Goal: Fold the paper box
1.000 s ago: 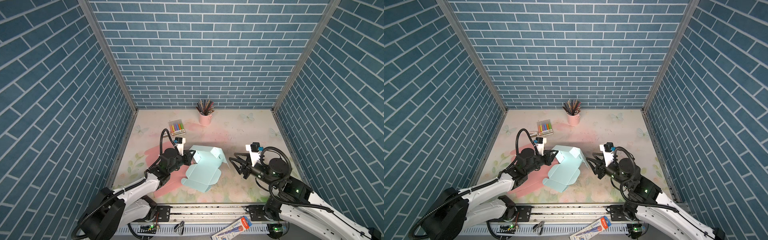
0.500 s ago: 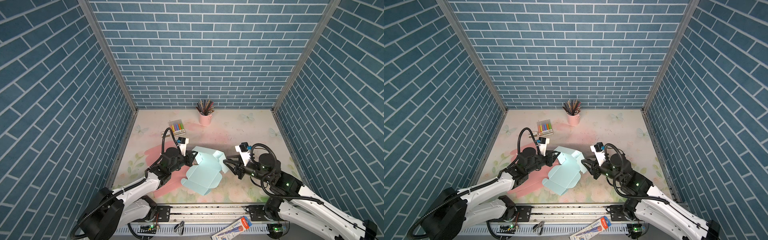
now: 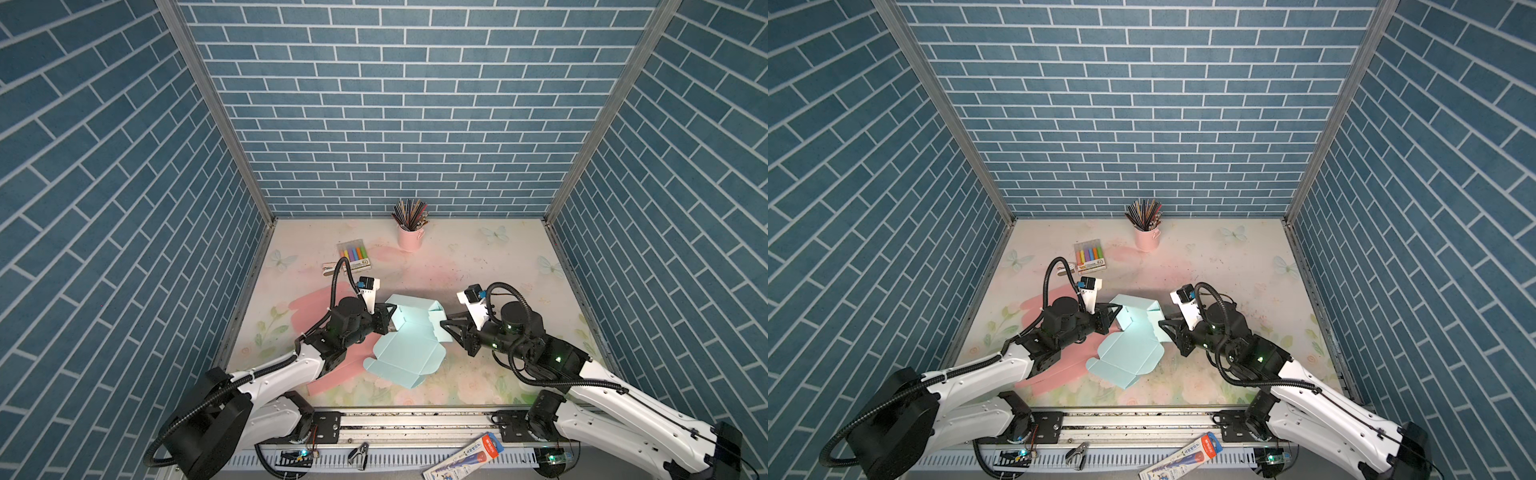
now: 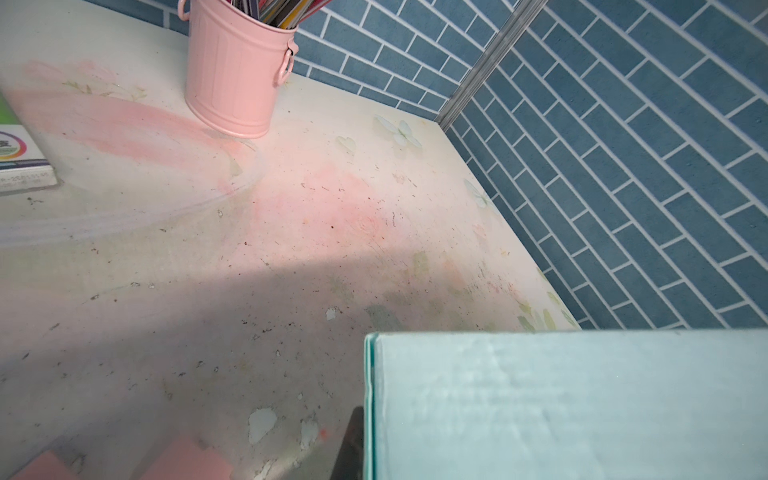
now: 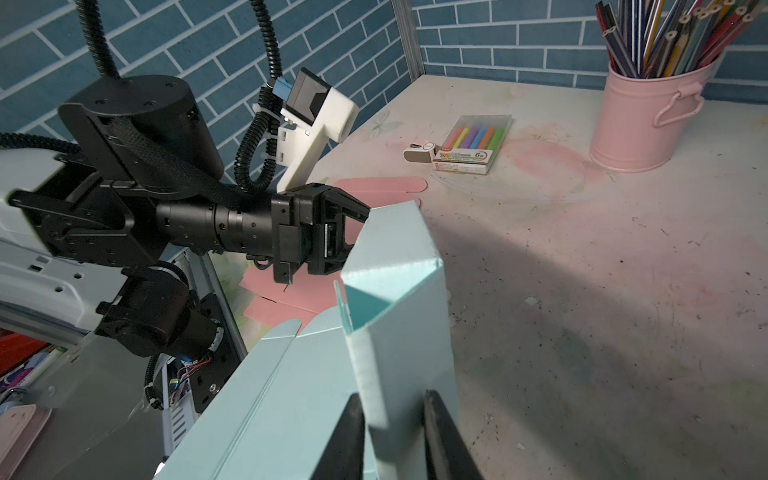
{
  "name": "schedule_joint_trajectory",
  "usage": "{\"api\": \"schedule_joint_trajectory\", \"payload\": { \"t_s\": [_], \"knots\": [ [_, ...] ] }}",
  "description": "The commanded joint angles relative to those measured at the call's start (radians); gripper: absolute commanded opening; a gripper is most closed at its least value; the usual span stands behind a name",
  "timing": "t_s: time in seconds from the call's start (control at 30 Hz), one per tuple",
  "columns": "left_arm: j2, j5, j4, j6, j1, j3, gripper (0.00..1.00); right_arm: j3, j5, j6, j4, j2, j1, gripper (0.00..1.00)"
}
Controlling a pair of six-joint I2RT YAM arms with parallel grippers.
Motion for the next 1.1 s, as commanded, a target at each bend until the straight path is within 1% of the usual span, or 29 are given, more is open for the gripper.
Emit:
{"api": "schedule_joint_trajectory", "payload": {
  "t_s": [0.0, 0.2, 0.33, 0.53, 0.67, 0.87, 1.07],
  "knots": [
    [0.016, -0.041, 0.049, -0.028, -0.034, 0.029, 0.00, 0.018, 0.076, 0.020, 0.016, 0.029, 0.013, 0.25],
    [0.055, -0.134, 0.048, -0.057, -0.088, 0.046, 0.00, 0.017, 0.171, 0.047, 0.005, 0.058, 0.046, 0.29],
    [0.081, -0.179, 0.051, -0.073, -0.117, 0.054, 0.00, 0.003, 0.181, 0.055, 0.017, 0.059, 0.061, 0.31],
    [0.107, -0.228, 0.028, -0.065, -0.157, 0.088, 0.00, -0.012, 0.230, 0.055, 0.001, 0.050, 0.063, 0.30],
    [0.132, -0.274, 0.009, -0.069, -0.187, 0.116, 0.00, -0.011, 0.266, 0.069, -0.014, 0.078, 0.070, 0.29],
    [0.164, -0.342, 0.013, -0.109, -0.225, 0.124, 0.00, 0.008, 0.394, 0.094, -0.060, 0.126, 0.110, 0.32],
    [0.183, -0.409, 0.012, -0.140, -0.264, 0.136, 0.00, 0.029, 0.558, 0.119, -0.114, 0.166, 0.166, 0.34]
  ]
}}
